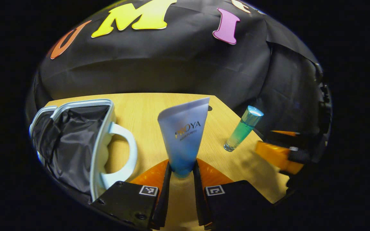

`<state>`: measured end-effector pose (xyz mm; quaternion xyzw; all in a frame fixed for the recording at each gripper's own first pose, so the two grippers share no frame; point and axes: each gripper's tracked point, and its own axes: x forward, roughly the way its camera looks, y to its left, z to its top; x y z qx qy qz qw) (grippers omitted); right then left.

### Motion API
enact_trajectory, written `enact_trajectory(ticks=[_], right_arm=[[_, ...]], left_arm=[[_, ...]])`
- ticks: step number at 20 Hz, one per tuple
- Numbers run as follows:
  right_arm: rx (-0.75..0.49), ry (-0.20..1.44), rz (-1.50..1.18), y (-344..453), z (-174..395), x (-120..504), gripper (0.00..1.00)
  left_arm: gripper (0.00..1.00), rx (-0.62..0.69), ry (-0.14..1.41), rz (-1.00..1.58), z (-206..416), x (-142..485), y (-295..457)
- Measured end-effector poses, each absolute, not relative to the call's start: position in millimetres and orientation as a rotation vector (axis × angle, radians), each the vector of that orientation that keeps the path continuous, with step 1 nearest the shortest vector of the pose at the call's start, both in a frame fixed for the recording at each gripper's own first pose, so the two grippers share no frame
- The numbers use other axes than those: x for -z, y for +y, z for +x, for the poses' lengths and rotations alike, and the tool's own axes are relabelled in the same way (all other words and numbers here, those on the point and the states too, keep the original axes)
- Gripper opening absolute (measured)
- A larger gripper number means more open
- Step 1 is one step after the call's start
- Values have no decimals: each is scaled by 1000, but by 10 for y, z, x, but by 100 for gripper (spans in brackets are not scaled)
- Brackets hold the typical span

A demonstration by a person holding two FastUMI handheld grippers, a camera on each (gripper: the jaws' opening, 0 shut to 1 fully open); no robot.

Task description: First open the suitcase, pack the skin care products into it, and then close the suitcase.

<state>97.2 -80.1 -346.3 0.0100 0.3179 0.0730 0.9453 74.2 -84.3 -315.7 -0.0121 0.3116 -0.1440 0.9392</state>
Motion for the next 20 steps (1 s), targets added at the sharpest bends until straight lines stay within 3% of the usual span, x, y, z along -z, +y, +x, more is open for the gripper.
enact_trajectory(ticks=[9, 14, 20], right_arm=[[-130, 679, 77, -639, 1408, 3743, 78], [-88, 696, 52, -665, 1462, 3817, 36], [-153, 735, 56, -603, 1212, 3542, 35]], left_arm=[[39, 133, 666, -102, 241, 2717, -155], [39, 8, 675, -155, 212, 2603, 494], [39, -77, 747, -203, 336, 2568, 1266]])
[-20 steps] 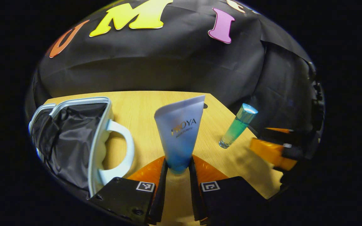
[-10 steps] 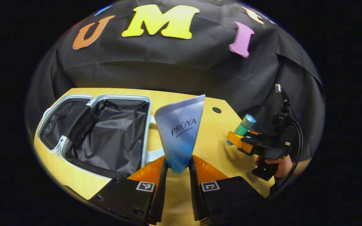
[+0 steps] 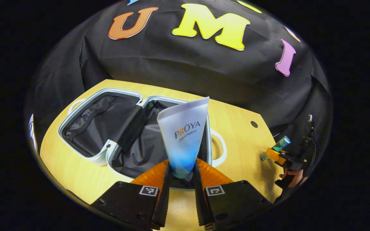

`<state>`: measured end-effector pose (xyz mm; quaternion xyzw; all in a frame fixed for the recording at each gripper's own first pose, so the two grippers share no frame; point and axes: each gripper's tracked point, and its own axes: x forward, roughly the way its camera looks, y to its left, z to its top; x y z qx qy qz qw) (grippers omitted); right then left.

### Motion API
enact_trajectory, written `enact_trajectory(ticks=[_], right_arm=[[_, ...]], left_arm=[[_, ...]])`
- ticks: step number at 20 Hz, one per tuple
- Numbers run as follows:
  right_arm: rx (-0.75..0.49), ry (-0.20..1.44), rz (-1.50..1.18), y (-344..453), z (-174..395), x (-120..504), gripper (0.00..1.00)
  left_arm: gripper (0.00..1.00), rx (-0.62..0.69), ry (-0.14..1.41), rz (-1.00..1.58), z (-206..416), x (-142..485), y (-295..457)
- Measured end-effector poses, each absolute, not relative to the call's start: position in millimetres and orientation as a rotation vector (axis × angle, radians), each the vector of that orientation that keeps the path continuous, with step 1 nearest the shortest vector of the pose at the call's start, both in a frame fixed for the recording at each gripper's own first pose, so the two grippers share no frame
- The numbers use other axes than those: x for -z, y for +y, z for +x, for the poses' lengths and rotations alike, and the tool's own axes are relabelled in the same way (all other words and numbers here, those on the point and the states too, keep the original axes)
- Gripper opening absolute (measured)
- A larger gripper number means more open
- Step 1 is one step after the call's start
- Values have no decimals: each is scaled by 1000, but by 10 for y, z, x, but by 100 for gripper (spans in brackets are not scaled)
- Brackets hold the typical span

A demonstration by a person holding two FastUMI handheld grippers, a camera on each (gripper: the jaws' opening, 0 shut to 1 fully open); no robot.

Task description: First open the suitcase, pack the skin care products into it, and then close the suitcase.

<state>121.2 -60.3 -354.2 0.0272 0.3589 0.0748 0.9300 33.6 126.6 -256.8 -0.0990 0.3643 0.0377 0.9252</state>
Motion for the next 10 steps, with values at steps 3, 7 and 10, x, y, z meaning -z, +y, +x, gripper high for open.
enact_trajectory(ticks=[3, 7, 10], right_arm=[[-211, 753, 87, -529, 939, 3209, 33], [-310, 772, 119, -340, 553, 2704, 33], [-355, 792, 174, -193, 289, 2378, 35]], left_arm=[[39, -75, 842, -211, 426, 2681, 1498], [39, -15, 1041, -225, 567, 2966, 1689], [40, 18, 1182, -199, 666, 3182, 1835]])
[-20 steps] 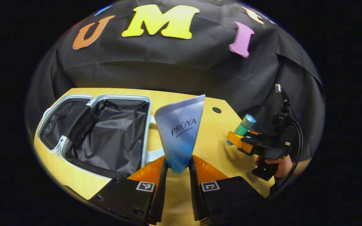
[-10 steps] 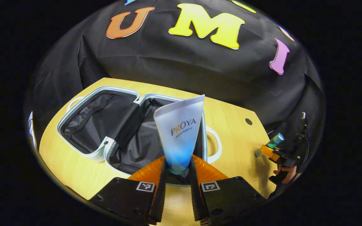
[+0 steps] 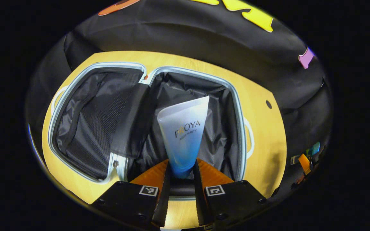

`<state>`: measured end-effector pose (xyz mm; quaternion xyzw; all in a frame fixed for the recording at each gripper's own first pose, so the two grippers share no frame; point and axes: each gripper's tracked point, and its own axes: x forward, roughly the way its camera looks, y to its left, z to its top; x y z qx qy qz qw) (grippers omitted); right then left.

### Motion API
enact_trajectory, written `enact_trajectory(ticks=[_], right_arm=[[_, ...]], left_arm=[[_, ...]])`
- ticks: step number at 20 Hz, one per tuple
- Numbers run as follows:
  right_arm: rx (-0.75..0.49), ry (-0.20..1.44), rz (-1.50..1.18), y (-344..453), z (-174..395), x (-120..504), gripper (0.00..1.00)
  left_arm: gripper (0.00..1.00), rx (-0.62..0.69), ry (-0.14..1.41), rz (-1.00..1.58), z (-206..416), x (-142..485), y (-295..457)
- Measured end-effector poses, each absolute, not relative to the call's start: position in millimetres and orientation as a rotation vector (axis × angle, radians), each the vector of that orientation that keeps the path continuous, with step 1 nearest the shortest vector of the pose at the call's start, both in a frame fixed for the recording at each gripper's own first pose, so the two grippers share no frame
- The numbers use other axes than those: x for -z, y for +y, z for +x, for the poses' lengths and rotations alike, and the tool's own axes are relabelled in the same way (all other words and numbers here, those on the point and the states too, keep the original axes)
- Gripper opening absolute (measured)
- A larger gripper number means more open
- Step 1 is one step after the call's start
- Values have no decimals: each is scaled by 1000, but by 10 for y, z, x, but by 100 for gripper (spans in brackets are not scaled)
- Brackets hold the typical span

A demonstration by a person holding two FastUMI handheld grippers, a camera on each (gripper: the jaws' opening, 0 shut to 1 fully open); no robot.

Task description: First open the suitcase, pack the skin care products into it, and then close the suitcase.

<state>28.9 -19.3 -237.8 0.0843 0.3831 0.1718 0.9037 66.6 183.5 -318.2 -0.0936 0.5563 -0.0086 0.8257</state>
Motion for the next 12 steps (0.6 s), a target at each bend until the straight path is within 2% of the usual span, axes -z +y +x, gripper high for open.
enact_trajectory(ticks=[1, 5, 12], right_arm=[[-363, 795, 191, -170, 215, 2286, 33], [-372, 786, 207, -114, 55, 1992, 35], [-397, 783, 219, -38, -123, 1787, 35]], left_arm=[[39, 28, 1227, -192, 680, 3247, 1859], [39, 45, 1399, -185, 606, 3503, 1956], [39, 36, 1586, -174, 562, 3654, 2025]])
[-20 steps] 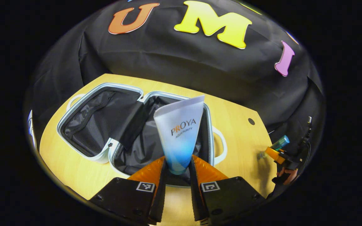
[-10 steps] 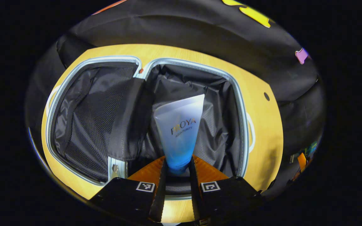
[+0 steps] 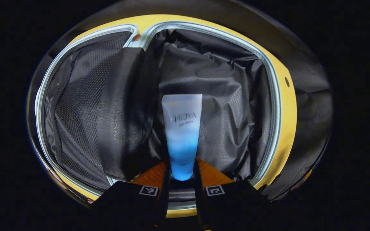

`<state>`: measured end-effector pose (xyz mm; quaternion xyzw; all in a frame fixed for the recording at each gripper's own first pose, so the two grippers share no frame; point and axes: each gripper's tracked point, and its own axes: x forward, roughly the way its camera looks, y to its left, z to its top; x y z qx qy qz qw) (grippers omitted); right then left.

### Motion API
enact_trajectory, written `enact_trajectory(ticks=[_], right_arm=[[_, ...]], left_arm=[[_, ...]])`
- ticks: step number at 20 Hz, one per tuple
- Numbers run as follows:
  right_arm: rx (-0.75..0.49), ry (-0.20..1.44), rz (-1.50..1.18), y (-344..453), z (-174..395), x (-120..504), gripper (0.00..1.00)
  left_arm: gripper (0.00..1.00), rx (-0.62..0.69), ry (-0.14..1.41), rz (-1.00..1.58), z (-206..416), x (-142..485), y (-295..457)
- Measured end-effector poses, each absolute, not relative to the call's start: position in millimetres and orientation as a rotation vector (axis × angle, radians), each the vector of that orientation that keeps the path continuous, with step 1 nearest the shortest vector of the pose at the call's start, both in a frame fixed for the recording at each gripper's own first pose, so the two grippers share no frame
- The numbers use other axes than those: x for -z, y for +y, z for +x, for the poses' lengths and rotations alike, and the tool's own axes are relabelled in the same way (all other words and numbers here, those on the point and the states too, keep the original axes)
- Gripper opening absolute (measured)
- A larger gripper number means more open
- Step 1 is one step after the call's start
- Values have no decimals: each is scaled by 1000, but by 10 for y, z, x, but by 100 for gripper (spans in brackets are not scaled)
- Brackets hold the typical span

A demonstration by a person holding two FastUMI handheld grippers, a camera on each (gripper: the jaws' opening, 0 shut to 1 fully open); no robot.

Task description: First open the suitcase, pack the skin care products into it, and then close the suitcase.

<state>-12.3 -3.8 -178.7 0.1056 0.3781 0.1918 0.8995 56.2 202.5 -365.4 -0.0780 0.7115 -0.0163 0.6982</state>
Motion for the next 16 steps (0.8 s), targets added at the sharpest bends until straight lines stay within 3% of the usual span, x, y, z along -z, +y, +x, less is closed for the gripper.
enact_trajectory(ticks=[4, 5, 6, 7, 9, 10, 11, 13, 16], right_arm=[[-427, 782, 184, 90, -219, 1758, 35], [-443, 786, 180, 150, -245, 1750, 35], [-458, 787, 175, 216, -247, 1730, 35], [-476, 788, 166, 284, -252, 1714, 35], [-508, 790, 150, 437, -211, 1660, 35], [-532, 798, 148, 556, -163, 1636, 35], [-556, 807, 149, 679, -137, 1621, 35], [-608, 829, 155, 998, -20, 1584, 35], [-687, 879, 148, 1552, 163, 1609, 33]], left_arm=[[41, 55, 1601, -148, 579, 3674, 2015], [45, 48, 1604, -160, 554, 3682, 2001], [58, 46, 1602, -184, 540, 3660, 1969], [65, 52, 1595, -212, 523, 3648, 1911], [71, 67, 1562, -248, 520, 3584, 1843], [70, 78, 1534, -251, 537, 3515, 1817], [89, 89, 1498, -250, 538, 3439, 1807], [97, 91, 1379, -248, 593, 3211, 1830], [97, 69, 1104, -318, 633, 2660, 1853]])
